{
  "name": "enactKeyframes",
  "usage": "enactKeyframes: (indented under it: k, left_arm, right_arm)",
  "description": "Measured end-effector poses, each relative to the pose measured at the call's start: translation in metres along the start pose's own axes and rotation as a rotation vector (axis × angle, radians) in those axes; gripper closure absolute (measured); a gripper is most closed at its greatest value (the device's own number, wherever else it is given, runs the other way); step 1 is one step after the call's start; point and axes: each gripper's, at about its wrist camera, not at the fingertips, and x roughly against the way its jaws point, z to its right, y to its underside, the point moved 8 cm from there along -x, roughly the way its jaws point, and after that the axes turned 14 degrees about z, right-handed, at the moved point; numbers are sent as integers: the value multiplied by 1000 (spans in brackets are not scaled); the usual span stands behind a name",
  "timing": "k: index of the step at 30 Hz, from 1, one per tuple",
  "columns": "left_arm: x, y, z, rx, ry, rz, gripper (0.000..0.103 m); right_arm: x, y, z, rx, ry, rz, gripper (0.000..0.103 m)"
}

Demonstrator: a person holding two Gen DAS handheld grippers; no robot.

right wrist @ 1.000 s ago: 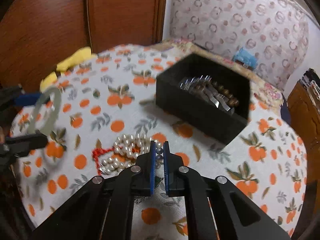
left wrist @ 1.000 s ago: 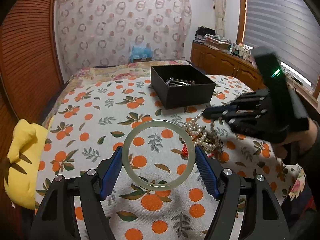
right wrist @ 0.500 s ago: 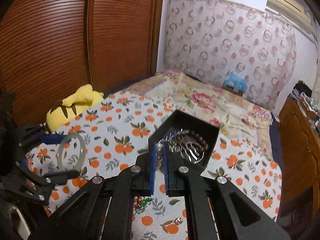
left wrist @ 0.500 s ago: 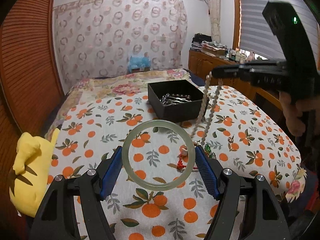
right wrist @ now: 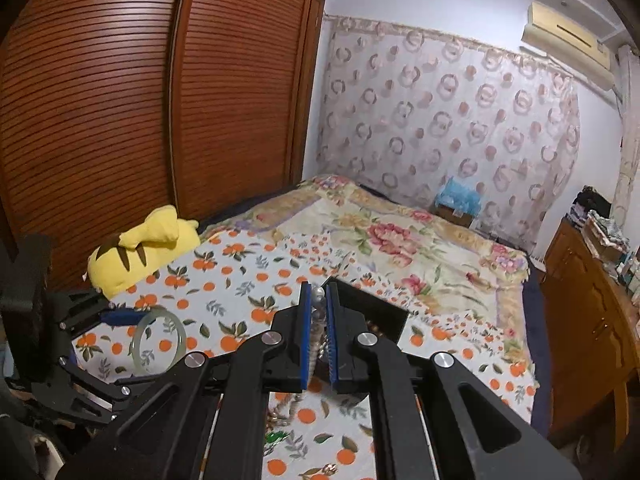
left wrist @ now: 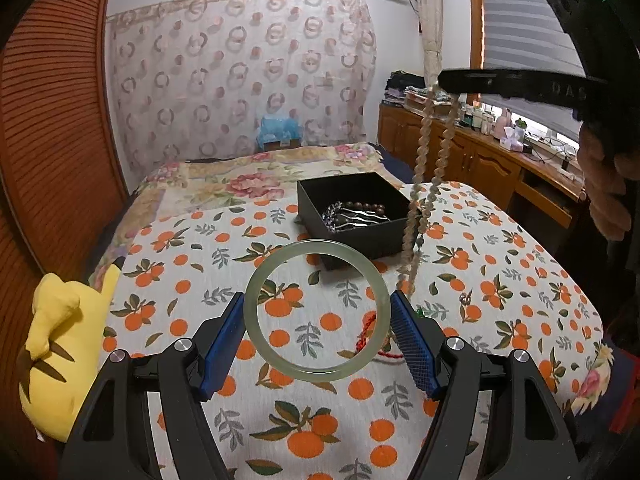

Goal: Organize jewelry
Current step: 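Lift the pearl necklace over the box with the right tool while the left holds the bangle, then drop the pearl necklace into the box while the left tool releases the jade bangle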

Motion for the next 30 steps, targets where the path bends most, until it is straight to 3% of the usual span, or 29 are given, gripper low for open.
enactKeyframes:
  k: [21, 30]
  left_arm:
    - [-24, -27, 6, -30, -2, 20, 34]
    - [-37, -31, 5, -46, -9, 15, 34]
  right_arm:
    - [-9, -64, 57, 23, 142, 89, 95]
    - [-26, -53, 75, -30, 170, 78, 95]
